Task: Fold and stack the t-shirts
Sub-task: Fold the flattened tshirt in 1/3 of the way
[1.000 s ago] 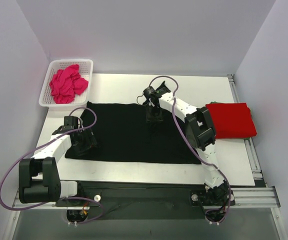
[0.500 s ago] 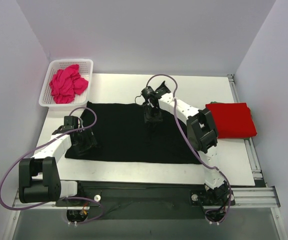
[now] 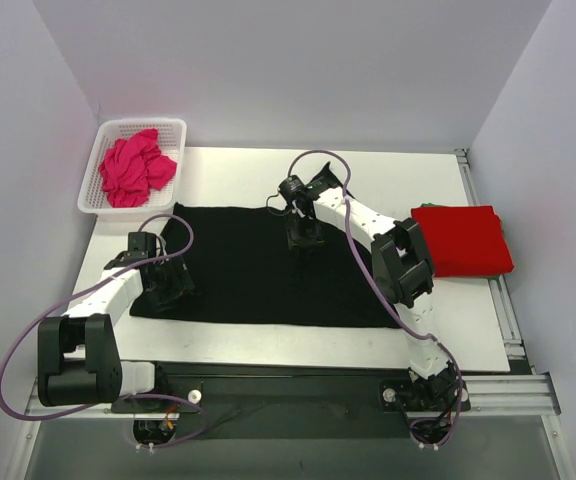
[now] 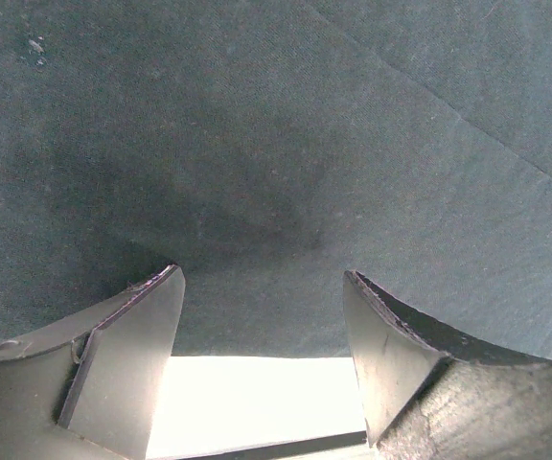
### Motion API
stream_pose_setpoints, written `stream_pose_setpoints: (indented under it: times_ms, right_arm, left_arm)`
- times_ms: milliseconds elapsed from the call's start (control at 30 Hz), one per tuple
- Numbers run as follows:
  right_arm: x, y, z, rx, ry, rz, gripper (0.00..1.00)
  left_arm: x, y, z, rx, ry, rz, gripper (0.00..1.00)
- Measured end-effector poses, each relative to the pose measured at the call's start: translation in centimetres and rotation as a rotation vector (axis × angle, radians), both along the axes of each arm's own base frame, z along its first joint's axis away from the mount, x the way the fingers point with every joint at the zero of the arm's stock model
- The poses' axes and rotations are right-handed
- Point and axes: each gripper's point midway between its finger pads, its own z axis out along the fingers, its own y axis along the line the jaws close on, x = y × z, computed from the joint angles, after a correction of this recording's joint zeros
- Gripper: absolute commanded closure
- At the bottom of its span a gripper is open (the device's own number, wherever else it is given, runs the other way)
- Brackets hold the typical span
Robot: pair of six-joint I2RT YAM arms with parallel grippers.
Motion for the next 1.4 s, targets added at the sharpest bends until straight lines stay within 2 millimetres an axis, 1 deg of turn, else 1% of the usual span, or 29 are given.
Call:
stream_pose_setpoints:
  times_ms: [100,200,367,400,500,700,900,967,1167,1267,1400]
  right_arm:
    - [0.0,-0.3,0.0,-0.014,-0.002,0.001,0.66]
    - [-0.1,-0.4,-0.1,-0.022,0.000,0.003,0.71]
    - [-0.1,-0.6,-0.3,-0.033,0.004,0.005,0.87]
    - [-0.1,-0.6,-0.4,-0.036,0.006,0.006,0.93]
    - [-0.1,-0.6,-0.7,-0.040,0.012,0.005,1.00]
    - [0.1,-0.6,-0.5,-0.035,0.012,-0.018,1.00]
    - [0.9,-0.8,-0.2,-0.013,0.010,-0.091,1.00]
    - [1.3,-1.0,-0.5,-0.008,0.013,-0.120,1.00]
    - [1.5,-1.2,-1.9,0.003,0.056,-0.181,1.00]
    - [1.6,-0.9,-1.9,0.025,0.068,-0.203,1.00]
    - [2.0,-0.2,-1.4,0.059,0.067,-0.222,1.00]
  left_arm:
    - [0.0,0.0,0.0,0.000,0.000,0.000,0.22]
    - [0.0,0.0,0.0,0.000,0.000,0.000,0.22]
    - [0.0,0.0,0.0,0.000,0.000,0.000,0.22]
    - [0.0,0.0,0.0,0.000,0.000,0.000,0.22]
    - [0.0,0.0,0.0,0.000,-0.001,0.000,0.22]
    - [0.0,0.0,0.0,-0.002,-0.001,-0.003,0.22]
    - [0.0,-0.1,0.0,-0.005,0.000,-0.005,0.22]
    - [0.0,-0.1,0.0,-0.006,0.001,-0.005,0.22]
    - [0.1,-0.1,0.0,-0.008,0.001,-0.005,0.22]
    - [0.1,-0.1,0.0,-0.008,0.001,-0.006,0.22]
    - [0.1,-0.1,0.0,-0.008,0.001,-0.006,0.22]
